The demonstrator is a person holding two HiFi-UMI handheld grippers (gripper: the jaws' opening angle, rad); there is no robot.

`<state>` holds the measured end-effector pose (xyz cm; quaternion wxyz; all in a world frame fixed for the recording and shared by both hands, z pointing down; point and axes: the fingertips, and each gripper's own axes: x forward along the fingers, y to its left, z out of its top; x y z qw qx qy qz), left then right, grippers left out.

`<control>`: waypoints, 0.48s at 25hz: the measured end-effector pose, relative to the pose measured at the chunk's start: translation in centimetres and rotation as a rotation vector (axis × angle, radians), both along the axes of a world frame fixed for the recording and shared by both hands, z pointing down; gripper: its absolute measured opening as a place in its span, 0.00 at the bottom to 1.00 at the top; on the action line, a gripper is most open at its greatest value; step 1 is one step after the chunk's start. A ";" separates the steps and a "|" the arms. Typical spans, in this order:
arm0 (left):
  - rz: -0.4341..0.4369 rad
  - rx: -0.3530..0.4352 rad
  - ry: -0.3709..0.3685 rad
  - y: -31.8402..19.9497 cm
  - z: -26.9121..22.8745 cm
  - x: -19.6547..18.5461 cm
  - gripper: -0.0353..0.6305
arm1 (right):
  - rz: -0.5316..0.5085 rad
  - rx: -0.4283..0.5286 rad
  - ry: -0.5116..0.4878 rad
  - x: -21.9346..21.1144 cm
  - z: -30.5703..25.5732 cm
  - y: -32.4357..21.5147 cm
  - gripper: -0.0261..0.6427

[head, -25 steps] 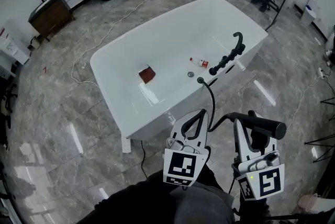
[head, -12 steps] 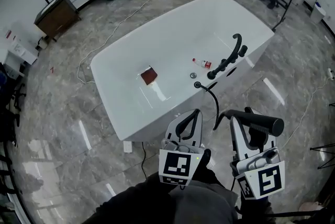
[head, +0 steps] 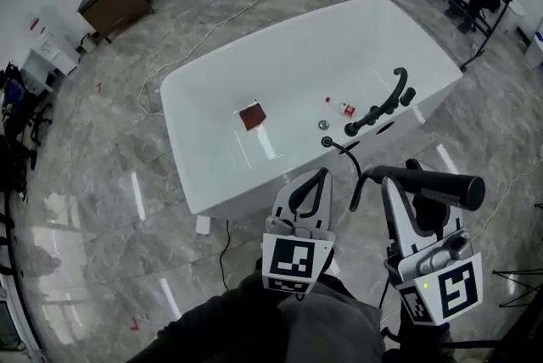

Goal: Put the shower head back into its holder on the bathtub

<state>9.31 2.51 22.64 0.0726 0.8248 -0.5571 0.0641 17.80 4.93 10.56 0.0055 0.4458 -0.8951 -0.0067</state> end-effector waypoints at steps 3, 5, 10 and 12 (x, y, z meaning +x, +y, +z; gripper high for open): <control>-0.029 0.013 0.004 -0.8 0.0 -1.2 0.06 | -0.060 0.031 0.008 -1.7 -2.4 -1.1 0.25; -0.037 0.015 0.012 -1.6 0.1 -2.1 0.06 | -0.099 0.042 0.007 -2.9 -3.9 -2.2 0.25; -0.036 0.053 0.033 -3.7 -1.7 -3.8 0.06 | -0.154 0.057 0.007 -6.0 -7.1 -4.3 0.25; -0.038 0.073 0.040 -4.5 -2.4 -4.6 0.06 | -0.157 0.068 0.013 -7.0 -7.6 -4.7 0.25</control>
